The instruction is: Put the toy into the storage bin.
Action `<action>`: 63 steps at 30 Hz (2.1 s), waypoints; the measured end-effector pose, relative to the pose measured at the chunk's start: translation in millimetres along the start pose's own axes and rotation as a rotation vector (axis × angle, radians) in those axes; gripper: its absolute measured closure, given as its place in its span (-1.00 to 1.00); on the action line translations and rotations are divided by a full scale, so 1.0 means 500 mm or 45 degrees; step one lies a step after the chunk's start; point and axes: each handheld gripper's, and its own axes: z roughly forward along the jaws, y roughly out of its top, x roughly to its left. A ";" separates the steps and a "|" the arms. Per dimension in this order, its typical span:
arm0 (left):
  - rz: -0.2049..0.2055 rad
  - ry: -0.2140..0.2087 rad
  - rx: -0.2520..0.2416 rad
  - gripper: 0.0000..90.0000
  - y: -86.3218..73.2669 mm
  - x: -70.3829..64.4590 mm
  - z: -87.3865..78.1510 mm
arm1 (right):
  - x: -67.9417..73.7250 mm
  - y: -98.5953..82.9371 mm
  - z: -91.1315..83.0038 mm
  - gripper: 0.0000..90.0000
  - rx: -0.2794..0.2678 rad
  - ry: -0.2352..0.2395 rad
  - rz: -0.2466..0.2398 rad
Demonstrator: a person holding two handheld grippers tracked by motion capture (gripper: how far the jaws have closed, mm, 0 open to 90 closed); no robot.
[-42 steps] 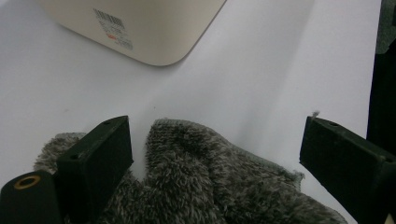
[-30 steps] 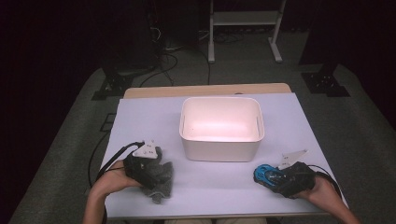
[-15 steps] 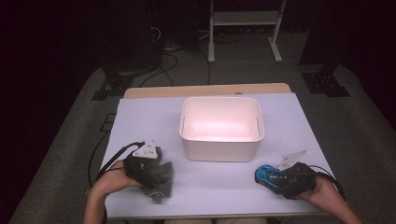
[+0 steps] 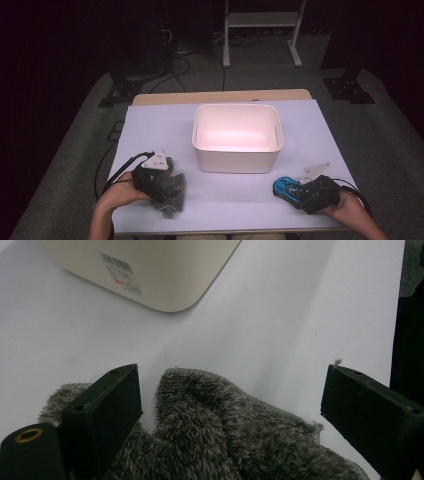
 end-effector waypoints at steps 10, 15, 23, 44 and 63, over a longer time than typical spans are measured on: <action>-0.003 0.002 -0.004 -0.80 0.000 0.000 -0.002 | 0.000 0.003 -0.002 -0.45 0.013 -0.009 0.016; -0.004 0.001 -0.004 -0.80 0.000 0.000 -0.001 | 0.000 -0.002 -0.004 -0.44 -0.024 -0.001 0.036; -0.007 0.001 -0.010 -0.80 0.000 0.000 -0.003 | 0.003 0.003 -0.005 -0.44 -0.029 0.004 0.026; -0.005 -0.002 -0.007 -0.80 -0.002 0.001 -0.002 | 0.018 0.049 -0.071 -0.44 -0.091 0.079 -0.017; -0.007 0.000 -0.015 -0.80 -0.003 0.002 -0.005 | 0.048 0.157 -0.229 -0.44 -0.144 0.094 -0.166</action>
